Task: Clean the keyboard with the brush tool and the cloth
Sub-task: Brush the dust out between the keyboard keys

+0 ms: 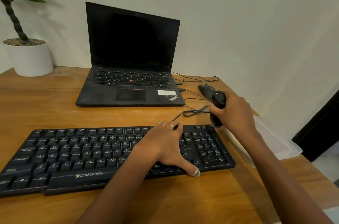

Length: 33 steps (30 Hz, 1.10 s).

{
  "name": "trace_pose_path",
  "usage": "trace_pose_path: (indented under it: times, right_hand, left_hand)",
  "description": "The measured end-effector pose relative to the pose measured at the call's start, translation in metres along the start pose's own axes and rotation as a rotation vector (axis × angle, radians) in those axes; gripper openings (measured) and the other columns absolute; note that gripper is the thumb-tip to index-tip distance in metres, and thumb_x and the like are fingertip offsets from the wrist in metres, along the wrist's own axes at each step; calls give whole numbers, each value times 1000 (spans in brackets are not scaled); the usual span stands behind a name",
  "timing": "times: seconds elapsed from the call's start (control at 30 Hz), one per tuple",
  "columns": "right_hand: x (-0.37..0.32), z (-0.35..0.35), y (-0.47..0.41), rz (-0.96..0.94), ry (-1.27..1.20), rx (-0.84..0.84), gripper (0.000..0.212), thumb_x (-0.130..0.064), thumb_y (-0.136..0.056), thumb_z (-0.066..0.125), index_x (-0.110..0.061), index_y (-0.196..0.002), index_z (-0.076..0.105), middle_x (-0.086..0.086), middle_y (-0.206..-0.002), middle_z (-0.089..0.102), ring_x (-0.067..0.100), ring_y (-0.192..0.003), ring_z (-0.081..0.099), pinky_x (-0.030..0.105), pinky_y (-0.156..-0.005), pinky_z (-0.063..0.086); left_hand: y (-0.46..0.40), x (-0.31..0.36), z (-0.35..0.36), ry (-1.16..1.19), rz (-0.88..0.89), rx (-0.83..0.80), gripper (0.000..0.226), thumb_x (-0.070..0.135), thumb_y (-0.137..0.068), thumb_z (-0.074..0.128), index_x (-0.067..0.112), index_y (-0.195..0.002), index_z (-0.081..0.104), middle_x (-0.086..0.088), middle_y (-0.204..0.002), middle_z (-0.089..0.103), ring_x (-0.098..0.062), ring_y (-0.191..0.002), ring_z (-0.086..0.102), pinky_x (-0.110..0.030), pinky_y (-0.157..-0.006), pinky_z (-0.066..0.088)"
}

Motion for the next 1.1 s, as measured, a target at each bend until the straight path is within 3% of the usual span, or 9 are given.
trace_pose_path:
  times: [0.13,0.27,0.33,0.4,0.57,0.63,0.83,1.0,1.1]
  right_hand:
    - [1,2,3,72,-355,-130,17,-27,-82,67,-13,-83,58,5,-73,64,19,-56,58,28,-53,48]
    - [10,-4,9,19,-64,17,18,-32,-83,66,-17,-88,56,-3,-72,58,13,-63,52,26,-56,43]
    - [8,-7,14,-31,-79,84,21,-33,-83,66,-15,-90,59,0,-74,61,18,-68,55,32,-60,46]
    - [6,-6,20,-37,-196,38,21,-30,-82,67,-11,-86,61,3,-73,63,18,-69,58,32,-60,48]
    - [3,-14,23,-55,16,41,19,-34,-81,65,-17,-87,59,-2,-71,59,17,-65,53,30,-57,44]
    - [0,-14,26,-73,-81,35,17,-32,-81,66,-18,-86,58,-4,-71,59,12,-64,53,24,-54,41]
    - [-1,-22,19,19,-137,-295,20,-31,-81,67,-13,-85,61,4,-74,65,12,-54,54,24,-48,44]
    - [-5,-18,25,-26,-189,-90,17,-31,-82,67,-16,-86,60,0,-74,63,12,-65,59,29,-56,50]
    - [0,-13,26,21,-183,-198,20,-29,-81,66,-10,-79,60,7,-69,64,18,-57,60,36,-50,49]
  left_hand:
    - [-1,-1,0,-9,7,7,129,79,-66,63,15,-155,-5,-1,-163,-4,-25,-149,-3,-40,-119,4]
    - [-4,-2,3,-28,17,18,130,81,-65,61,14,-155,-4,-3,-163,-2,-24,-149,-3,-41,-119,-5]
    - [-5,-4,4,-40,23,23,130,83,-64,60,14,-155,-3,-4,-163,-2,-22,-149,-4,-43,-117,-13]
    - [-7,-5,5,-44,26,26,129,83,-64,59,14,-155,-1,-3,-163,-3,-21,-149,-6,-45,-116,-17]
    - [-6,-4,5,-46,26,23,129,83,-64,59,14,-155,0,-2,-163,-4,-20,-149,-6,-46,-117,-18]
    - [-6,-4,5,-48,25,23,129,83,-64,59,14,-155,0,-1,-163,-4,-19,-149,-6,-46,-117,-18]
    - [-7,-4,5,-46,26,30,129,83,-64,59,14,-155,1,-2,-163,-2,-19,-149,-4,-45,-117,-17]
    - [-7,-6,5,-46,16,40,129,84,-63,59,14,-155,0,-2,-163,-2,-20,-149,-3,-43,-116,-16]
    - [-8,-6,5,-43,13,42,130,84,-63,59,14,-155,1,-2,-163,-2,-20,-149,-3,-43,-116,-16]
Point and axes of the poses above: each hand's wrist, its own y-axis away from the middle knuckle, its own z-axis out of the palm, x = y × z, the point moved 2 cm from there along -y, towards the middle knuckle
